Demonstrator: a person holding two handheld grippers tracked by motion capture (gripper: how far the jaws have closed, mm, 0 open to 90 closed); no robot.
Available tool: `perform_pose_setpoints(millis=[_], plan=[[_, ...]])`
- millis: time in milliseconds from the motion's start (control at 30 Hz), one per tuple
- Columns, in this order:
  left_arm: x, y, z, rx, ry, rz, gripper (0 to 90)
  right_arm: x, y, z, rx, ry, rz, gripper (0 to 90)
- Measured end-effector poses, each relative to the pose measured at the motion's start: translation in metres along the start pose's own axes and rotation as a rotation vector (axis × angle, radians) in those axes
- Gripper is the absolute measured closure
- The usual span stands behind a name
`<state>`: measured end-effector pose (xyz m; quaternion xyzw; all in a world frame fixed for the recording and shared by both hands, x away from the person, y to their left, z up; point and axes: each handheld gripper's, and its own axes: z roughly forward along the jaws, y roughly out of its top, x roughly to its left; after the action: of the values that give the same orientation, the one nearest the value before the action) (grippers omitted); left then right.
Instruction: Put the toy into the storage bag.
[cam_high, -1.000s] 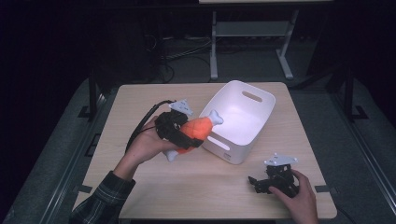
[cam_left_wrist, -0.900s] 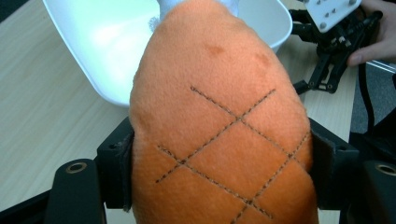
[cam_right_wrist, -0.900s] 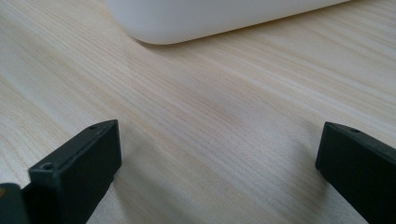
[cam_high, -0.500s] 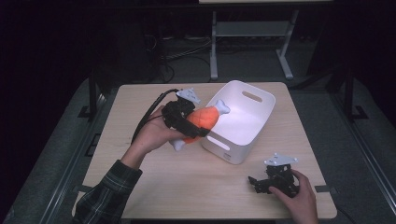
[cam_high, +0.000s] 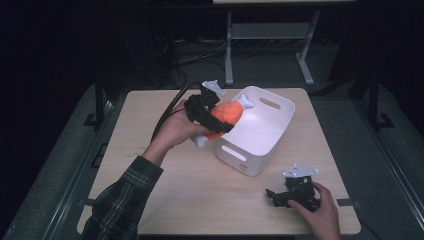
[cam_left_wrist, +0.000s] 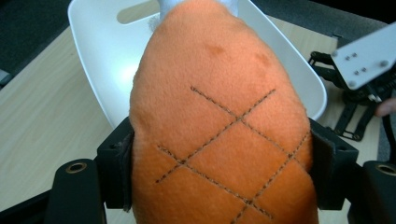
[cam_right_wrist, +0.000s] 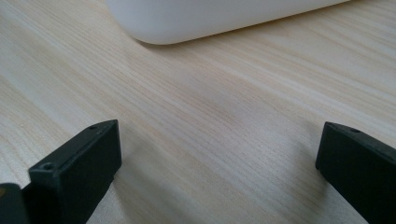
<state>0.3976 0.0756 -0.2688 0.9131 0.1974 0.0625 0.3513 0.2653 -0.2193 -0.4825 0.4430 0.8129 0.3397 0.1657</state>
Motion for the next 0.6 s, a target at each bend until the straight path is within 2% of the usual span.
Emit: perform_pose_setpoints(millis=[200, 500, 600], plan=[[0.006, 0.012, 0.009, 0.010, 0.021, -0.004, 25.7, 0.000, 0.000, 0.000, 0.001, 0.001, 0.002, 0.0], [0.019, 0.027, 0.031, 0.001, 0.041, -0.047, 25.6, 0.000, 0.000, 0.000, 0.001, 0.001, 0.001, 0.0], [0.022, 0.029, 0.034, 0.010, 0.039, -0.048, 25.6, 0.000, 0.000, 0.000, 0.000, 0.001, -0.001, 0.0]])
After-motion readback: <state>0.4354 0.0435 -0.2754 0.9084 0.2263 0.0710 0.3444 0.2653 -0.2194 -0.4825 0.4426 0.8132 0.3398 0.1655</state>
